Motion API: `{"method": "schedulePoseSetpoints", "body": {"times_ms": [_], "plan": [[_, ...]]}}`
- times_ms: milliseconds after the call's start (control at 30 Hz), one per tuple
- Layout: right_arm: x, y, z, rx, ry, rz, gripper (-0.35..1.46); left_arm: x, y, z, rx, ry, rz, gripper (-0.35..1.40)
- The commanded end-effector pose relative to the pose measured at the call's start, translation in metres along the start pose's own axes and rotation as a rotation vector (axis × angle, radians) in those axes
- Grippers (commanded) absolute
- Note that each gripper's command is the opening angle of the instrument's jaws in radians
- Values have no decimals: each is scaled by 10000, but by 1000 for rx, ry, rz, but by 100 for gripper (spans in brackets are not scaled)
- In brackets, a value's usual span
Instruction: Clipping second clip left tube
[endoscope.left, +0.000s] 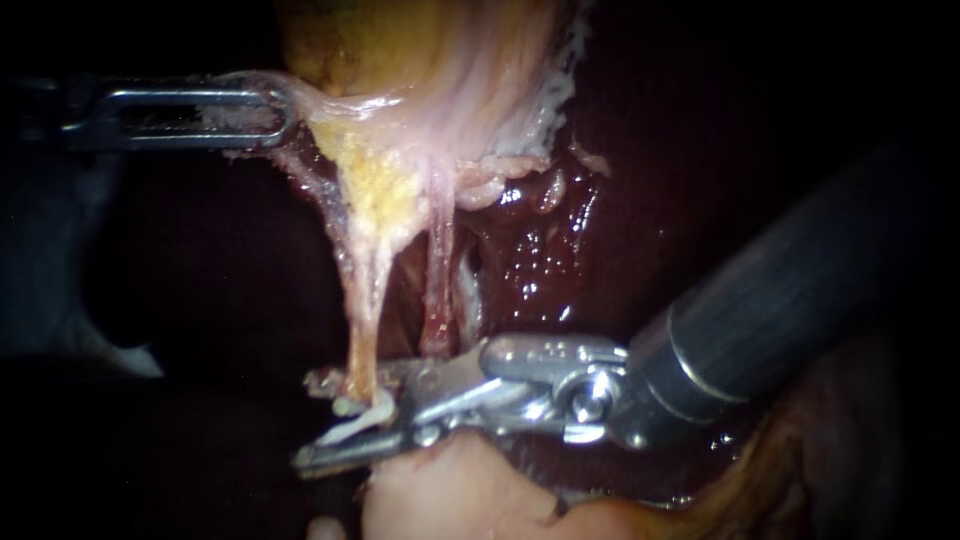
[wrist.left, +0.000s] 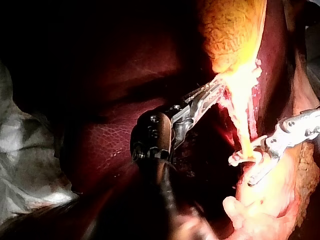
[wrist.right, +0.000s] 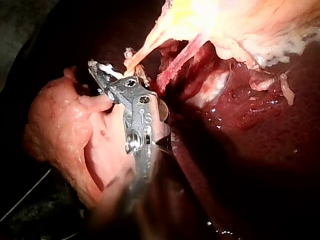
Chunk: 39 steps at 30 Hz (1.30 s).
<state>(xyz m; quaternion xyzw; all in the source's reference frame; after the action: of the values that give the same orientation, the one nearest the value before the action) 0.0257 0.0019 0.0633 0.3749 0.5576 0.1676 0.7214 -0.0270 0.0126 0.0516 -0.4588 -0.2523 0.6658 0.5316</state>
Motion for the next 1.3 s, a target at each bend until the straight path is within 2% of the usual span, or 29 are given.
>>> {"method": "schedulePoseSetpoints", "body": {"times_ms": [33,300,433,600,767,867,1100,1300], "plan": [[0,-1,0,1,-1,-1,46,0,0,0,-1,0,0,-35],[-3,2,-4,2,-1,4,44,0,0,0,-1,0,0,-35],[-3,2,-4,3,-2,4,35,0,-1,0,-1,0,0,-35],[-3,2,-3,7,-2,15,6,0,-1,0,-1,0,0,-35],[-3,3,-4,7,-2,15,-11,0,-2,1,-1,0,1,-35],[-4,4,-4,8,-2,15,-35,0,-2,1,-1,0,1,-35],[-5,11,-7,31,-4,11,-35,0,-2,1,-1,0,1,-35],[-6,13,-7,37,-6,8,-35,0,-2,1,-1,0,1,-35]]}}
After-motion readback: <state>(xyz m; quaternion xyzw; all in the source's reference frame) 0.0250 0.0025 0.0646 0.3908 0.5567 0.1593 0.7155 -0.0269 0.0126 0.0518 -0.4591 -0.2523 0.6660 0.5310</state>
